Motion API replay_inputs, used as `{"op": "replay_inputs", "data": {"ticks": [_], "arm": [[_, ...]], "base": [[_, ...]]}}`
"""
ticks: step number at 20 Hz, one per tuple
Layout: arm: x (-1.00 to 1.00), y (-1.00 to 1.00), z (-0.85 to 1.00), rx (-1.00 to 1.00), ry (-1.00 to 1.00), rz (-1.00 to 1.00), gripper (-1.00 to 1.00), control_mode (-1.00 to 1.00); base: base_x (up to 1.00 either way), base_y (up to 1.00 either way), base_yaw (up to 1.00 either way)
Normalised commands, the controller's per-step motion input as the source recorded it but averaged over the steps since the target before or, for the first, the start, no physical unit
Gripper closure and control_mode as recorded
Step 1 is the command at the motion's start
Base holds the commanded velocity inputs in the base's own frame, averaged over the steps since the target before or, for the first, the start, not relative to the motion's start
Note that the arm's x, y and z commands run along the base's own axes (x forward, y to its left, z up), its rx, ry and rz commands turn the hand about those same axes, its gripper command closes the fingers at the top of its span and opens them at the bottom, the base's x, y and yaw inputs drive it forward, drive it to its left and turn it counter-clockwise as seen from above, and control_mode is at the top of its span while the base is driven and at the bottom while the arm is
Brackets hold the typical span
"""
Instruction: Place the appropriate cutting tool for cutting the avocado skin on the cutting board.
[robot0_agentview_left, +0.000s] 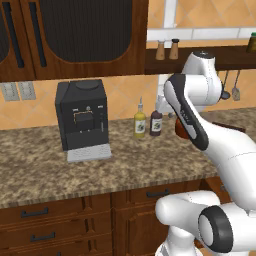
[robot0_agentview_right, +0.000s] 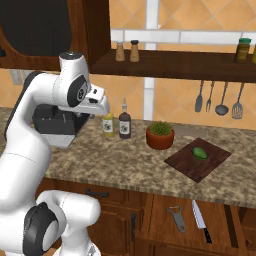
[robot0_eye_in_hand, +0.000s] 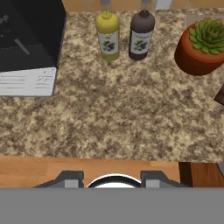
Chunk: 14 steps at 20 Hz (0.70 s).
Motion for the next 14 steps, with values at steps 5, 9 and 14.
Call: {"op": "replay_inputs", "data": {"ticks": [5, 9, 14], "arm": [[-0.25, -0.09, -0.04, 0.01, -0.03, -0.02, -1.0, -1.0], [-0.63, -0.92, -0.27, 0.2, -0.02, -0.18, -1.0, -1.0], [-0.35, -1.0, -0.39, 0.06, 0.01, -0.13, -1.0, -1.0]], "base": [[0.0, 0.0, 0.0], [0.0, 0.0, 0.0], [0.0, 0.0, 0.0]]}}
